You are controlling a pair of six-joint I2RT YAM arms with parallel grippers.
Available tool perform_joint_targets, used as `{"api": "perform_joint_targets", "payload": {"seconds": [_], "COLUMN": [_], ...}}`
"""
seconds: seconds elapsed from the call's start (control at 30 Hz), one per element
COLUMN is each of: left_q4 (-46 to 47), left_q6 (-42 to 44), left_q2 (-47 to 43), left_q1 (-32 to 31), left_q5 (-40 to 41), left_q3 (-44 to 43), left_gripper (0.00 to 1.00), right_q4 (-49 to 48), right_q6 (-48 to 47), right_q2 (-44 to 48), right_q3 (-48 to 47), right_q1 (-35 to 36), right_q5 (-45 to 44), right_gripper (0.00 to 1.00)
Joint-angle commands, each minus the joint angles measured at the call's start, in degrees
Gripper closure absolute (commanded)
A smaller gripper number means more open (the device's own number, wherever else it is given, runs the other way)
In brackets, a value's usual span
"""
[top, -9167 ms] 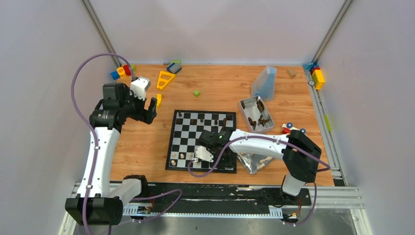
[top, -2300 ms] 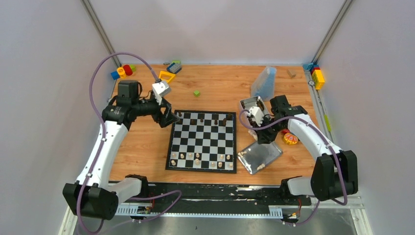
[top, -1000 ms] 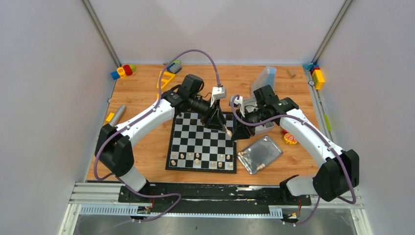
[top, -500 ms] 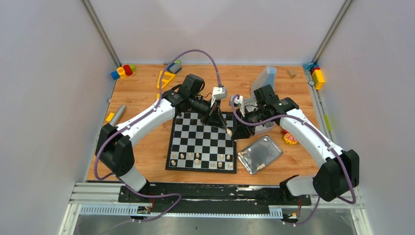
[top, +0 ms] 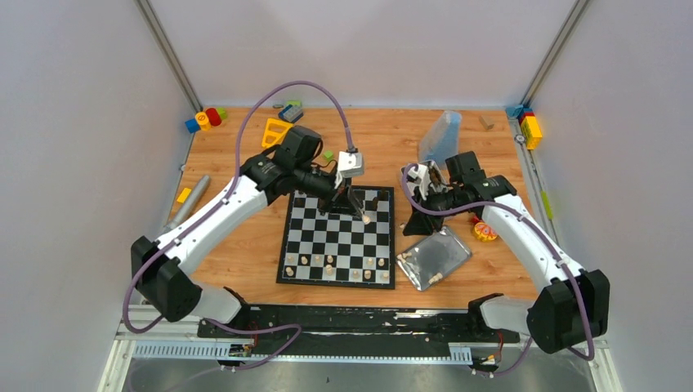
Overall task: Set up the chess pieces on the board
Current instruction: Pick up the chess piece from the storage box, then place the chess piece on the chessboard.
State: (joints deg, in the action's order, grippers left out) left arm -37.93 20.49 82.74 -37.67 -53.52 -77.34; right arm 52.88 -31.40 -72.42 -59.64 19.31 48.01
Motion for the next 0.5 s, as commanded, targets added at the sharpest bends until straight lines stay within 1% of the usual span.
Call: {"api": "perform_joint_targets", "payload": {"seconds": [0.0,0.1,0.2,0.3,0.47], "left_q4": [-6.72,-9.30,-10.42,-11.17,-10.73], "left_q6": [7.24,11.13,12.70,13.22,12.63], "left_q2": [-4.70,-5.84,-5.55,-4.46,-2.57], "left_q1": [-0.07,-1.96,-4.67,-8.84,-13.60], "left_q5": [6.27,13.97,20.00,26.51,32.43], "left_q3": [2.27,5.14,7.48,9.60,11.89], "left_gripper": [1.00,1.00,1.00,1.00,1.00], "right_q4": [-1.17,-1.65,-2.48,-3.67,-4.67], "right_q6": [-1.39,-1.14,-0.55,0.13,0.73], "right_q2": [4.50,6.08,6.86,7.52,8.25], "right_q3": [1.82,3.01,4.07,5.35,6.26], "right_q1": [-3.39,-5.12,-6.02,-6.58,-7.00], "right_q5": [0.78,1.03,0.96,0.86,-0.07], "right_gripper": [0.98,0.98,0.98,0.98,0.99]}}
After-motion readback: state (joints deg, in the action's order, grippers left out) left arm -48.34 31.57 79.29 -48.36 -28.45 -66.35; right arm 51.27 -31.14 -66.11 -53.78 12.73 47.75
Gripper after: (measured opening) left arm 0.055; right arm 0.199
